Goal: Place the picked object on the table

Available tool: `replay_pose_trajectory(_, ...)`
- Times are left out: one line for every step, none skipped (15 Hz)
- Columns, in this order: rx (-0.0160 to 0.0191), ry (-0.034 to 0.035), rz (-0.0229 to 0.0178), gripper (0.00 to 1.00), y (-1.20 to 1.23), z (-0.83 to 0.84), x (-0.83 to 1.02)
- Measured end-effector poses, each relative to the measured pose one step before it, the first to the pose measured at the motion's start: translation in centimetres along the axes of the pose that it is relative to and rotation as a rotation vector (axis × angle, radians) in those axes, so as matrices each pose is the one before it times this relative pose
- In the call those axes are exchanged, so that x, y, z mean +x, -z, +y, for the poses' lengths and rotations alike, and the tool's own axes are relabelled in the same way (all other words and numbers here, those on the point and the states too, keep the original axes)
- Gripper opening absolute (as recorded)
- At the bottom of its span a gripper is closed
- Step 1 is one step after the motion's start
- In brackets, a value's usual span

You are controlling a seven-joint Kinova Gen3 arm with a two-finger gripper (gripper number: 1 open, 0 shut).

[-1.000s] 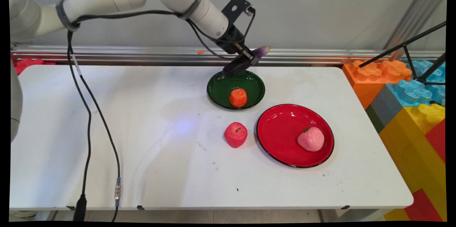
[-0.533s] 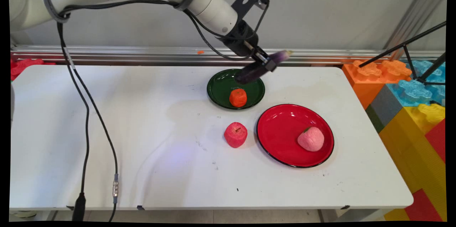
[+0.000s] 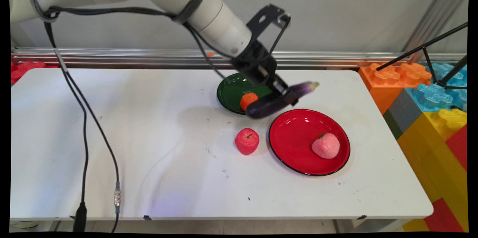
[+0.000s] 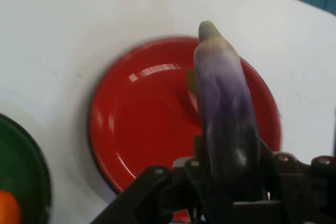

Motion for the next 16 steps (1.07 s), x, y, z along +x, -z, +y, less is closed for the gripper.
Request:
replay_pose_trajectory(-0.01192, 0.00301, -0.01609, 0.0, -0.096, 0.633, -0.813)
replay_pose_trajectory(-0.01076, 0.00085, -0.01575, 0.0, -0.141, 0.567, -0.847)
replay_pose_trajectory(-0.00772, -0.001, -0.01442, 0.0, -0.186, 0.416, -0.781)
replay_pose_trajectory(-0.00395, -0.00139, -0.00906, 0.0, -0.156, 0.223, -0.51)
replay_pose_trajectory(-0.0043, -0.00094, -0.01436, 0.0, -0.265, 0.26, -0.792)
replay_pose_trajectory(-0.00138, -0.00097, -0.00898, 0.0, -0.2, 0.125, -0.514)
replay_pose_trajectory(0.00017, -0.00141, -0.0132, 0.0, -0.344, 0.104, -0.758)
replay_pose_trajectory(0.00053, -0.00124, -0.01474, 0.0, -0.502, 0.071, -0.846)
replay_pose_trajectory(0.00036, 0.0002, -0.01446, 0.0, -0.57, 0.031, -0.81)
replay_pose_trajectory(0.00008, 0.00004, -0.01187, 0.0, -0.521, 0.008, -0.646)
replay_pose_trajectory(-0.00006, 0.00004, -0.00764, 0.0, -0.349, 0.003, -0.419)
replay_pose_trajectory(-0.00047, -0.00095, -0.01072, 0.0, -0.512, 0.008, -0.573)
replay_pose_trajectory(-0.00024, -0.00062, -0.00749, 0.0, -0.33, 0.003, -0.389)
replay_pose_trajectory(-0.0003, -0.00134, -0.00998, 0.0, -0.458, 0.004, -0.538)
replay_pose_trajectory(-0.00113, -0.0012, -0.00785, 0.0, -0.362, 0.02, -0.422)
replay_pose_trajectory(-0.00087, -0.00138, -0.00727, 0.0, -0.338, 0.021, -0.396)
